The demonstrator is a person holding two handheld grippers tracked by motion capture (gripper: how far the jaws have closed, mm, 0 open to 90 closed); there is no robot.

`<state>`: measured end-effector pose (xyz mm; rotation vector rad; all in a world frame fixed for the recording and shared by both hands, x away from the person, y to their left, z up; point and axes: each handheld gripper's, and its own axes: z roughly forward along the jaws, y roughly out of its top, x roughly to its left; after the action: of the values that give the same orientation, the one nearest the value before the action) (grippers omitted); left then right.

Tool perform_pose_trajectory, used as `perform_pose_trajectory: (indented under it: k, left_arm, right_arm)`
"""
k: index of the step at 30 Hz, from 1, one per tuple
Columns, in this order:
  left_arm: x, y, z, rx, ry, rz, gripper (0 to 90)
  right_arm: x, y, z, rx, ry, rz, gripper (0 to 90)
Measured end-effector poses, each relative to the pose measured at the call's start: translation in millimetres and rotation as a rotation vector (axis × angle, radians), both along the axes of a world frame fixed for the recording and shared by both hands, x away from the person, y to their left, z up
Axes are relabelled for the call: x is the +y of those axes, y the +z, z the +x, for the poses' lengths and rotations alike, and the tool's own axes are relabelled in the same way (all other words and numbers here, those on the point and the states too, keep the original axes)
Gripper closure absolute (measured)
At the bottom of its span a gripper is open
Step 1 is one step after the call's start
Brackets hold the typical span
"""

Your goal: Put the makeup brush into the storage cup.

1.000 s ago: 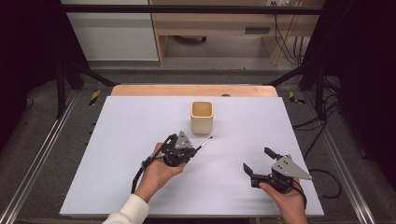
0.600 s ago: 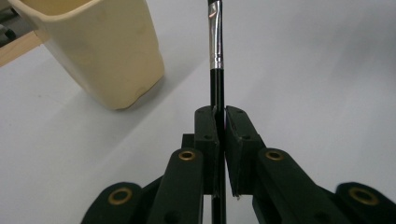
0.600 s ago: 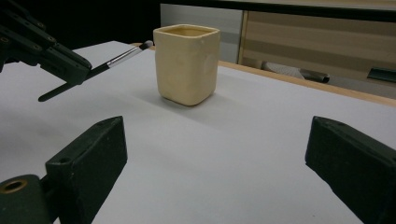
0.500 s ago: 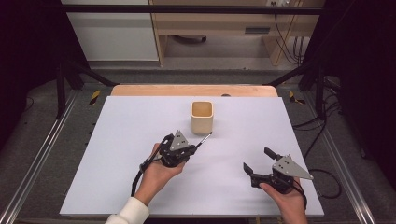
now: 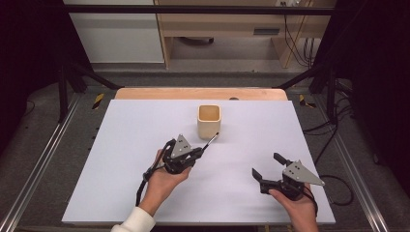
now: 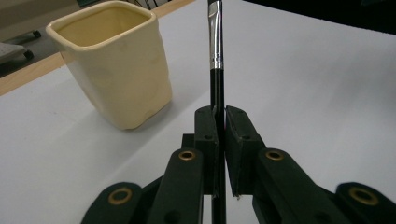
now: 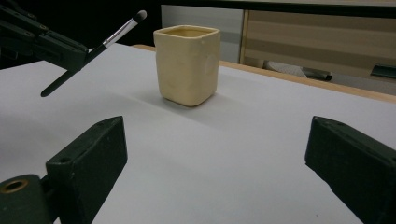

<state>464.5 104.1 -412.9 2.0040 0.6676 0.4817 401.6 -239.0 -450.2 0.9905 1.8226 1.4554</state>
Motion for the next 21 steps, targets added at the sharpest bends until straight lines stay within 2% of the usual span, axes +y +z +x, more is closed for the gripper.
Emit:
perform_pose_trajectory:
  k: [4,8,11,21]
  left_arm:
    - [1.7,0.0,-1.6,-0.016,0.011,-0.035,83.8]
    - [3.2,0.0,-2.9,-0.032,0.028,-0.068,83.9]
    - [5.0,1.0,-3.6,-0.042,0.041,-0.106,83.9]
    - [10.1,3.2,-5.4,-0.083,0.073,-0.179,83.8]
  right_arm:
    - [0.0,-0.1,0.4,0.029,-0.004,0.030,5.1]
    - [1.7,0.7,-0.1,0.041,-0.001,0.030,5.9]
    - [2.6,1.0,-0.6,0.033,-0.001,0.031,6.2]
    - [7.9,2.2,-0.8,0.029,0.010,0.036,7.3]
